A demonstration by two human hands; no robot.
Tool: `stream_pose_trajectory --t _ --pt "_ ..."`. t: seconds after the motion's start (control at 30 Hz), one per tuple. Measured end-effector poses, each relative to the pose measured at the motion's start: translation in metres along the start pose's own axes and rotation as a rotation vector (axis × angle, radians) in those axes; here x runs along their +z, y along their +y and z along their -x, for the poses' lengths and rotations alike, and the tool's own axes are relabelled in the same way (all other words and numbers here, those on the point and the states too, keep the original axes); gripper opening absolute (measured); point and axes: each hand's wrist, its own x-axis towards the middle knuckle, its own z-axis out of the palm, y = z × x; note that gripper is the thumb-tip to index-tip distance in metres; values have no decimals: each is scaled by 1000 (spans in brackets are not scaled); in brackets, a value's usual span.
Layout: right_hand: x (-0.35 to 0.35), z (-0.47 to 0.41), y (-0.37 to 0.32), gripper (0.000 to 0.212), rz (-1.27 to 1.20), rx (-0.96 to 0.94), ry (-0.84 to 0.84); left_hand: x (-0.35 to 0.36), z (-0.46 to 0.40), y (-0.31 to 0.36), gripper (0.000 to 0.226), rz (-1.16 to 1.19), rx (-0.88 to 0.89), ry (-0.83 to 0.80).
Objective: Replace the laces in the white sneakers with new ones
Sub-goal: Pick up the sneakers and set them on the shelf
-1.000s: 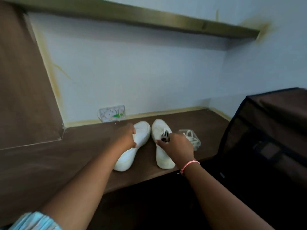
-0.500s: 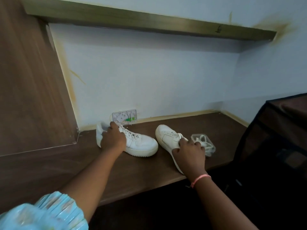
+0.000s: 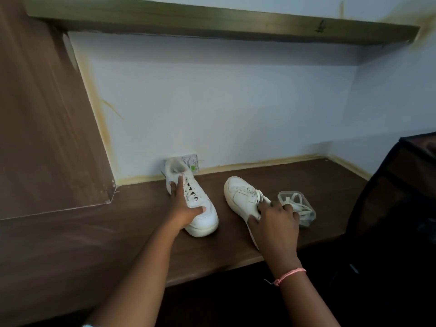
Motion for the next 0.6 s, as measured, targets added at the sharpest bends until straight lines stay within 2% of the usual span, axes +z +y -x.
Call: stream_pose_trajectory --t 0.13,0.2,0.37,0.47,0.53,0.6 --pt "-8 -3 4 28 -83 25 -20 13 19 -21 72 81 71 98" --pt "-13 -2 3 29 -108 23 -31 15 29 -26 59 107 101 143" --pt "-26 2 1 29 -107 -19 -99 9 42 -20 53 80 89 149" --pt "-35 4 10 33 -153 -60 -173 7 52 -13 49 -40 103 275" --pt "-40 7 20 33 -186 -75 -225 10 53 -5 47 -288 252 388" --pt "-41 7 30 33 -217 -90 -269 19 52 6 50 -462 434 341"
